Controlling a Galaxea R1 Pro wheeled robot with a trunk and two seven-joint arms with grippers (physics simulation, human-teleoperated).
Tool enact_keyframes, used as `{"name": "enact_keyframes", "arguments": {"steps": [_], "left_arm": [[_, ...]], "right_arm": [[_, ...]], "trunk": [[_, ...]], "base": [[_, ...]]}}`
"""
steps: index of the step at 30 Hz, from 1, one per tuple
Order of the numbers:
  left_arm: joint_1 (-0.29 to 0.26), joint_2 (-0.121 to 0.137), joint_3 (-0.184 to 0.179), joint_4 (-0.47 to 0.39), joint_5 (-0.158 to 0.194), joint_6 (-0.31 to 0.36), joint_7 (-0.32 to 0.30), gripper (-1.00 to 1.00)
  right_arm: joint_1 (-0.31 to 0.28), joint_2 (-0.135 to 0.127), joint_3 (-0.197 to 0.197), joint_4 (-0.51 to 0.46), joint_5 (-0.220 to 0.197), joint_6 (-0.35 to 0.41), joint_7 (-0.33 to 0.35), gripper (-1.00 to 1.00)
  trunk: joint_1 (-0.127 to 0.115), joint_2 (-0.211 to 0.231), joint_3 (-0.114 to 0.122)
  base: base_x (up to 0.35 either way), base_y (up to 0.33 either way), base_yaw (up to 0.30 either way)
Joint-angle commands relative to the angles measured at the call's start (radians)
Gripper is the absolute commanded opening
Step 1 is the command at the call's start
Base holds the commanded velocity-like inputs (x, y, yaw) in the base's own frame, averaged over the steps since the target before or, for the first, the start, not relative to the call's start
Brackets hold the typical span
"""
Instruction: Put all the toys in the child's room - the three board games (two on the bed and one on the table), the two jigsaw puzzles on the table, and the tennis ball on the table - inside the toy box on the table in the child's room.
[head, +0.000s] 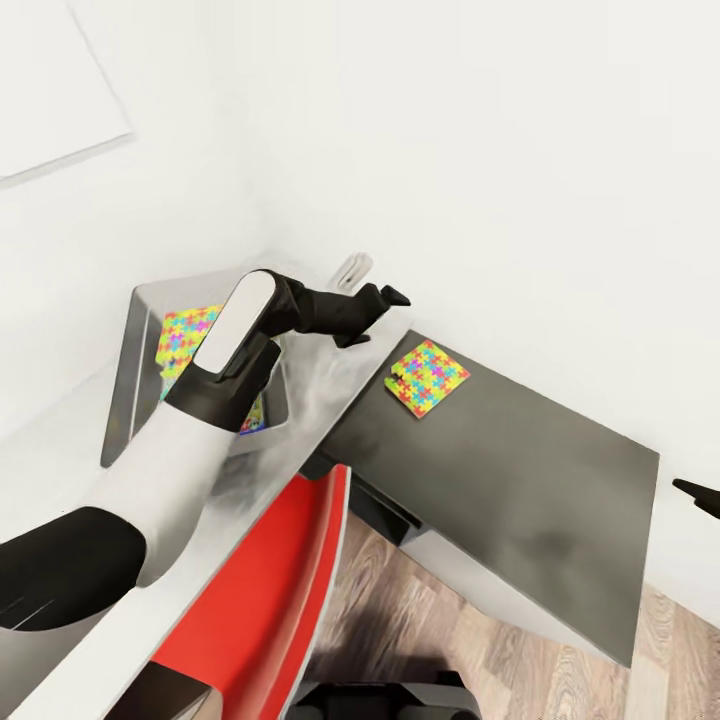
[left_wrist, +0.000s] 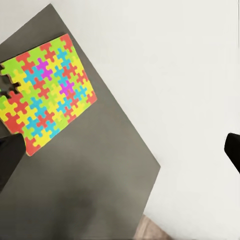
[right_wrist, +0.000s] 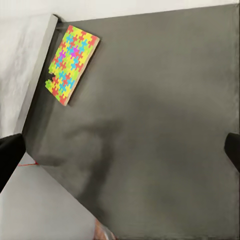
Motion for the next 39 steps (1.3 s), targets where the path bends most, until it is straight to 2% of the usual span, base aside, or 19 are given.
{"name": "enact_keyframes", "arguments": {"steps": [1, 2, 5, 8, 10, 11, 14, 29, 34, 36, 37, 39], "left_arm": [[-0.011, -0.001, -0.005, 0.034, 0.003, -0.001, 0.002, 1.00], [-0.011, -0.001, -0.005, 0.034, 0.003, -0.001, 0.002, 1.00], [-0.046, -0.002, -0.035, 0.134, -0.033, -0.002, -0.024, 1.00], [-0.056, -0.002, -0.047, 0.162, -0.050, -0.002, -0.033, 1.00], [-0.074, -0.004, -0.066, 0.206, -0.081, -0.003, -0.052, 1.00], [-0.074, -0.004, -0.066, 0.206, -0.081, -0.003, -0.052, 1.00], [-0.090, -0.006, -0.082, 0.247, -0.114, -0.004, -0.078, 1.00], [-0.104, -0.006, -0.100, 0.318, -0.153, -0.006, -0.105, 1.00], [-0.103, -0.004, -0.101, 0.335, -0.175, -0.006, -0.108, 1.00], [-0.102, -0.002, -0.102, 0.346, -0.198, -0.006, -0.109, 1.00], [-0.102, -0.002, -0.102, 0.346, -0.198, -0.006, -0.109, 1.00], [-0.101, -0.001, -0.102, 0.359, -0.224, -0.006, -0.112, 1.00]], "right_arm": [[-0.001, 0.000, -0.001, 0.000, 0.005, 0.005, 0.007, 1.00], [-0.001, 0.000, -0.001, 0.000, 0.005, 0.005, 0.007, 1.00], [-0.001, 0.000, -0.001, 0.000, 0.005, 0.005, 0.007, 1.00], [-0.001, 0.000, 0.000, 0.000, 0.004, 0.005, 0.007, 1.00], [-0.001, 0.000, 0.002, 0.000, 0.004, 0.005, 0.007, 1.00], [-0.001, 0.000, 0.002, 0.000, 0.004, 0.005, 0.007, 1.00], [-0.001, 0.000, 0.004, 0.000, 0.004, 0.005, 0.007, 1.00], [-0.001, 0.000, 0.012, 0.001, 0.005, 0.005, 0.007, 1.00], [-0.001, 0.000, 0.015, 0.002, 0.006, 0.005, 0.007, 1.00], [-0.001, -0.001, 0.017, 0.002, 0.007, 0.005, 0.006, 1.00], [-0.001, -0.001, 0.017, 0.002, 0.007, 0.005, 0.006, 1.00], [-0.002, -0.001, 0.026, 0.003, 0.008, 0.005, 0.006, 1.00]], "trunk": [[0.001, -0.002, -0.001], [0.001, -0.002, 0.000], [0.001, -0.002, 0.002], [0.001, -0.002, 0.004], [0.001, -0.002, 0.006], [0.001, -0.002, 0.006], [0.001, -0.002, 0.008], [0.001, -0.002, 0.018], [0.001, -0.002, 0.021], [0.001, -0.002, 0.021], [0.001, -0.002, 0.022], [0.001, -0.002, 0.022]], "base": [[0.000, 0.000, -0.275], [0.000, 0.000, -0.275], [0.000, 0.000, -0.275], [0.000, 0.000, -0.275], [0.000, 0.000, -0.275], [0.000, 0.000, -0.275], [0.000, 0.000, -0.275], [0.000, 0.000, -0.275], [0.000, 0.000, -0.242], [0.000, 0.000, -0.157], [0.000, 0.000, -0.139], [0.000, 0.000, -0.100]]}}
